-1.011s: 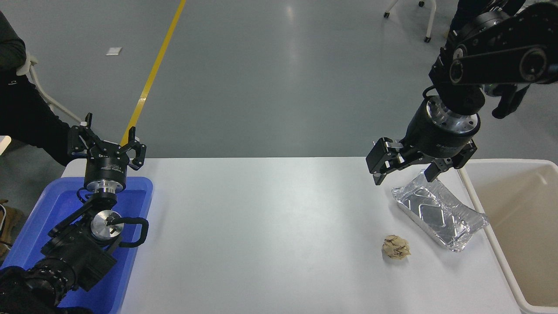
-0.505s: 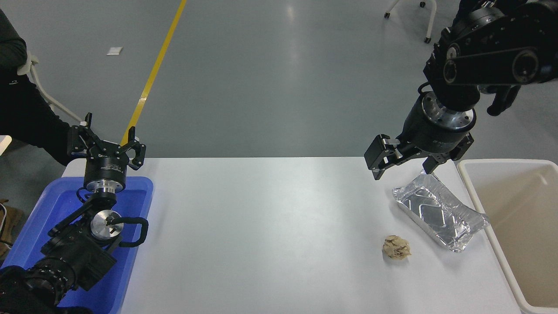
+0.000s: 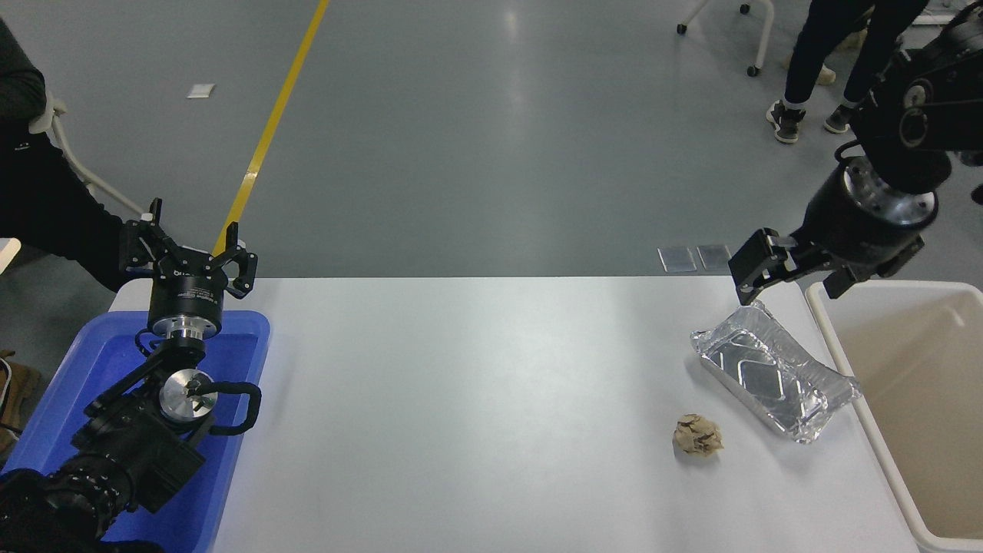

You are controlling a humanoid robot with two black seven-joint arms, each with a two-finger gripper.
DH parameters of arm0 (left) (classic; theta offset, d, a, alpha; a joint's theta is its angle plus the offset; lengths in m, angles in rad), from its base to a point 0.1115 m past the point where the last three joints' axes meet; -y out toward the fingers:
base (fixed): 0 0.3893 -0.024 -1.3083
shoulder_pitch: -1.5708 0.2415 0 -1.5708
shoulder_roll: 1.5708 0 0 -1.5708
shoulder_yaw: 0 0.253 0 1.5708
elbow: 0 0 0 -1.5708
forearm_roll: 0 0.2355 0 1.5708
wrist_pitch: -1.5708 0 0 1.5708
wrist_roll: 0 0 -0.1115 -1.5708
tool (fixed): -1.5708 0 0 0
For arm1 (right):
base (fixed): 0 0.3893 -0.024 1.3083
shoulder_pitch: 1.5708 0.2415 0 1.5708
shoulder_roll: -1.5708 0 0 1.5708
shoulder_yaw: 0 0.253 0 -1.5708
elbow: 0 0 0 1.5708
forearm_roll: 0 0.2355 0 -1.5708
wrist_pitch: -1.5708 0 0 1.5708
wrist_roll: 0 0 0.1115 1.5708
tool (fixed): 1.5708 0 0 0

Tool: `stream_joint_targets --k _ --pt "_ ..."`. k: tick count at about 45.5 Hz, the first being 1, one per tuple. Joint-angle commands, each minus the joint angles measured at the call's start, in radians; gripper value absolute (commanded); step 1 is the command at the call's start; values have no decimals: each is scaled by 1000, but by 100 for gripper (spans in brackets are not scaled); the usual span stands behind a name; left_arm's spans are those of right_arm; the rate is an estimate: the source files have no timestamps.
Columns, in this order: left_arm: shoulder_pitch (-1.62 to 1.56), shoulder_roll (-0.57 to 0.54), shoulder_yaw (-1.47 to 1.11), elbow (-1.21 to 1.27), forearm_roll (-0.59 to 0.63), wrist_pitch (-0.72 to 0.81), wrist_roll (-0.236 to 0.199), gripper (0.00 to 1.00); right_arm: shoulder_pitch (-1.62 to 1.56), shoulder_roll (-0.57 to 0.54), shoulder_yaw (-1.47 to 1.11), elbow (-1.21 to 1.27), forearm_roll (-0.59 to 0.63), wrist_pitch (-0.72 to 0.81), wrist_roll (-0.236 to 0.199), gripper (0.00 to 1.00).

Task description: Pick up foil plate and place in dustbin

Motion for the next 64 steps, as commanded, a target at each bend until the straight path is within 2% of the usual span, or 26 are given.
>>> stream_joint_targets --k 1,11,18,24,36,64 --pt "0 0 1 0 0 0 0 99 -180 -31 31 -78 78 -145 -11 100" --pt "0 0 1 0 0 -2 0 99 -268 -94 53 -83 150 -216 -38 100" --pt "0 0 1 0 0 0 0 99 -332 -109 42 -92 334 -352 -75 100" --pt "0 0 1 0 2 -2 1 99 -404 -128 41 -92 426 -458 -106 100" --pt "0 2 1 0 2 -2 0 99 -507 -145 36 -85 662 -544 -109 100" --pt "0 2 1 0 0 -2 0 99 -705 -138 126 -117 671 -690 -106 99"
